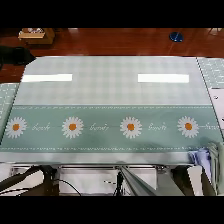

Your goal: Fold the shirts.

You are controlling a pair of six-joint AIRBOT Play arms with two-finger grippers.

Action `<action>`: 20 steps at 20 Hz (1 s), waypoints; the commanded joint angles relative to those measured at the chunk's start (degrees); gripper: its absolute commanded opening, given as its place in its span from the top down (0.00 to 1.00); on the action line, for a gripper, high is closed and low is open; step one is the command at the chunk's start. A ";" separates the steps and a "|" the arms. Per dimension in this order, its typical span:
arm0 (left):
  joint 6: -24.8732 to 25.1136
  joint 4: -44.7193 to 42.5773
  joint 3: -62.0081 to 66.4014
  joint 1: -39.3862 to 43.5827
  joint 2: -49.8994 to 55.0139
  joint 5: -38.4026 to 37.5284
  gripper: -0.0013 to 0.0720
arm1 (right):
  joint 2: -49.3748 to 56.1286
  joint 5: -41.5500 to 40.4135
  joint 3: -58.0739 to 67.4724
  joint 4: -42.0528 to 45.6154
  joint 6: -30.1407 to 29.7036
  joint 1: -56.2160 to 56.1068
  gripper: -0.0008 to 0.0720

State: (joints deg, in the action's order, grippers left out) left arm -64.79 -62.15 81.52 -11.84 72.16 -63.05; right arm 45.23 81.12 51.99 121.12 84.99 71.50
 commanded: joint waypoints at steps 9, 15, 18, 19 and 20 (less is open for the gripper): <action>-7.15 -6.60 0.57 17.57 3.54 0.42 0.16 | 26.29 -12.28 28.35 -30.82 -7.02 -66.01 0.37; -24.52 -32.20 0.57 28.30 6.64 -3.17 0.15 | 31.89 -8.63 28.35 -31.30 -0.76 -75.67 0.33; -24.48 -32.09 0.55 28.37 8.33 -7.13 0.14 | 31.80 -8.39 28.35 -33.51 0.09 -75.60 0.33; -24.46 -32.09 0.55 28.37 8.39 -7.08 0.14 | 31.80 -8.39 28.35 -33.62 0.09 -75.60 0.33; -24.46 -32.09 0.57 28.37 8.37 -7.04 0.14 | 31.80 -8.39 28.35 -33.62 0.09 -75.60 0.33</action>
State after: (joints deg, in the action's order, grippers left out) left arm -87.55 -91.53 82.04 15.75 79.77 -68.03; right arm 76.60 72.27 80.23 88.42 84.07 -3.16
